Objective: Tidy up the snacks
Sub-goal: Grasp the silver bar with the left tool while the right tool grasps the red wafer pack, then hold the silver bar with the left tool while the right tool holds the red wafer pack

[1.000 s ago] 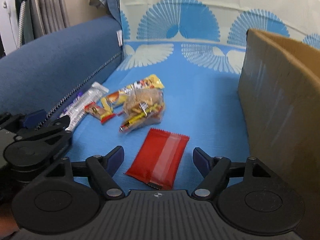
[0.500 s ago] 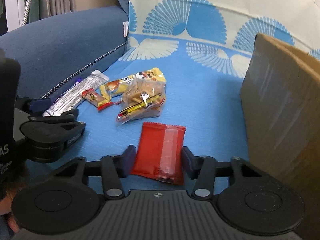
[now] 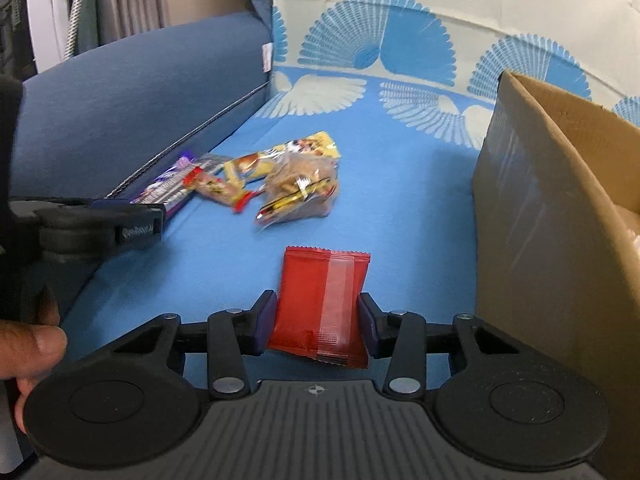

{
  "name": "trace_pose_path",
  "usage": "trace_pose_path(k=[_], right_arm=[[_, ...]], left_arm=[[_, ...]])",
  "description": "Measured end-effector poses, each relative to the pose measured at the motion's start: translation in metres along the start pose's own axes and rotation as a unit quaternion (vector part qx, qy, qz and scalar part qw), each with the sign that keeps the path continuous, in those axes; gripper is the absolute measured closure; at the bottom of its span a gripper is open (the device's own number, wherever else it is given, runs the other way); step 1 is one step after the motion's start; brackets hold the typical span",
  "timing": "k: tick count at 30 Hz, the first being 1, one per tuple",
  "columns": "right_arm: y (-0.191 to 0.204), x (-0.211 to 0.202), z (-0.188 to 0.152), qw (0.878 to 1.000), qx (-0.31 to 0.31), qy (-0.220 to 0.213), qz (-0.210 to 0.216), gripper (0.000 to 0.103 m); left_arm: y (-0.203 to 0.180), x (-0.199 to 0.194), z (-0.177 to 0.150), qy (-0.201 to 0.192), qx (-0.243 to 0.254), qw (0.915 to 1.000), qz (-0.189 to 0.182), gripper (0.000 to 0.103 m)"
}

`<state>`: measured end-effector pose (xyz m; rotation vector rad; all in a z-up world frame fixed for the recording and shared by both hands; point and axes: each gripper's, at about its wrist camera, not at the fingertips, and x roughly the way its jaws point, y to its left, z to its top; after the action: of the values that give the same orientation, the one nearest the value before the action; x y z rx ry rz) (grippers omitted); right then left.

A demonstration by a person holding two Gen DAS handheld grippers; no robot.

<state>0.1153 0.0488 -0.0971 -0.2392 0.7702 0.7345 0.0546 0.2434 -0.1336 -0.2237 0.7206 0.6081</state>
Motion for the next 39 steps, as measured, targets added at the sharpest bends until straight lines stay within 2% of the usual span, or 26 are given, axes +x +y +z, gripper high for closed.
trace_pose_path(k=[3,7,11,15,17,20,23,27,39], right_arm=[[0.001,-0.012,0.000,0.999,0.005,0.032,0.020,0.058],[0.003,-0.039,-0.003,0.998,0.015,0.051,0.039,0.058],[0.007,-0.069,-0.015,0.997,0.010,0.062,0.045,0.058],[0.008,-0.088,-0.041,0.997,0.032,0.062,0.037,0.058],[0.008,-0.090,-0.054,0.997,0.041,0.067,0.028,0.058],[0.011,-0.086,-0.059,0.997,0.031,0.065,0.026,0.057],[0.013,-0.082,-0.065,0.998,0.007,0.063,0.029,0.056],[0.010,-0.073,-0.071,0.997,0.008,0.077,0.030,0.054],[0.021,-0.069,-0.074,0.997,-0.031,0.072,0.029,0.042]], left_arm=[[0.014,-0.016,-0.004,0.048,-0.043,0.9970,-0.044,0.070],[0.023,-0.038,-0.016,0.102,-0.060,0.9889,-0.090,0.071],[0.035,-0.057,-0.030,0.118,-0.066,0.9830,-0.124,0.070],[0.048,-0.060,-0.038,0.135,-0.100,0.9739,-0.152,0.070],[0.050,-0.055,-0.039,0.143,-0.115,0.9713,-0.151,0.070],[0.048,-0.050,-0.039,0.147,-0.126,0.9705,-0.143,0.065],[0.042,-0.049,-0.039,0.143,-0.112,0.9743,-0.134,0.059],[0.035,-0.046,-0.038,0.136,-0.097,0.9789,-0.118,0.054],[0.017,-0.032,-0.036,0.116,-0.064,0.9870,-0.091,0.054]])
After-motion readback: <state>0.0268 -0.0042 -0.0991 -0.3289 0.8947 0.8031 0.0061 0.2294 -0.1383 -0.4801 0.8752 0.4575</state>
